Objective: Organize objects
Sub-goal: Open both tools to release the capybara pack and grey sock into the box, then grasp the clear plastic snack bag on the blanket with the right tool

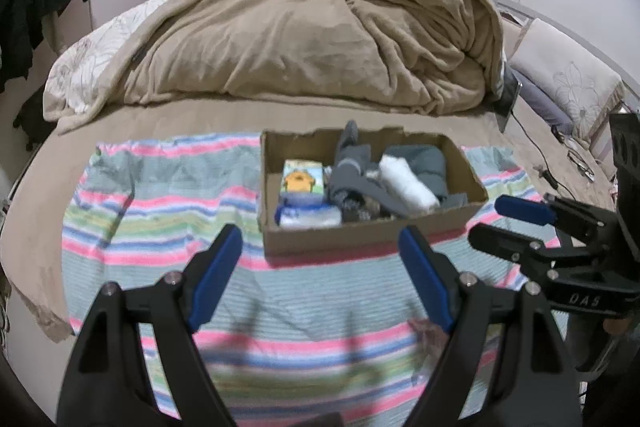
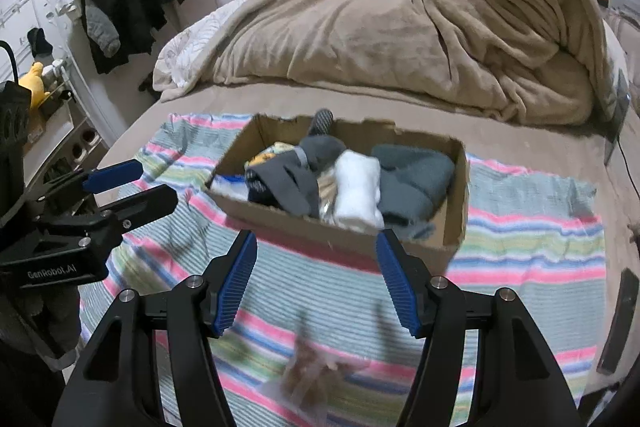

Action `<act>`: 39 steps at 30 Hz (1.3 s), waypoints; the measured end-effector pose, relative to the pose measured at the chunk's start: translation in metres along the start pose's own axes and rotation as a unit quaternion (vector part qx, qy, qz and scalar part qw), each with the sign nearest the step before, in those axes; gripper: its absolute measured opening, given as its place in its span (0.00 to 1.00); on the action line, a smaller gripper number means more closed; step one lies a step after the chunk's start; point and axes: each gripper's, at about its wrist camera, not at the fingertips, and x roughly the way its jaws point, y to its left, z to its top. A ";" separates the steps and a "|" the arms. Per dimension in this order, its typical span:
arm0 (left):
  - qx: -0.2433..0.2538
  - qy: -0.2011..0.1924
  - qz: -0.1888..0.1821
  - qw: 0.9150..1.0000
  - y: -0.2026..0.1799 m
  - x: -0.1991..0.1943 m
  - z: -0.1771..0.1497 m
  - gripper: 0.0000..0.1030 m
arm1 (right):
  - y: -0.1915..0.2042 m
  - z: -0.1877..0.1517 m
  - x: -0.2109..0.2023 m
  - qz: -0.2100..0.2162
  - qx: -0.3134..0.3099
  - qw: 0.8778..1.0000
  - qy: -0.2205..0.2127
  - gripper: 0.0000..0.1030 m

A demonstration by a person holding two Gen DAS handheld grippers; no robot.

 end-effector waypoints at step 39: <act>-0.053 0.070 -0.001 0.996 0.030 0.034 -0.069 0.80 | 0.011 -0.102 0.053 -0.008 0.027 0.989 0.142 0.48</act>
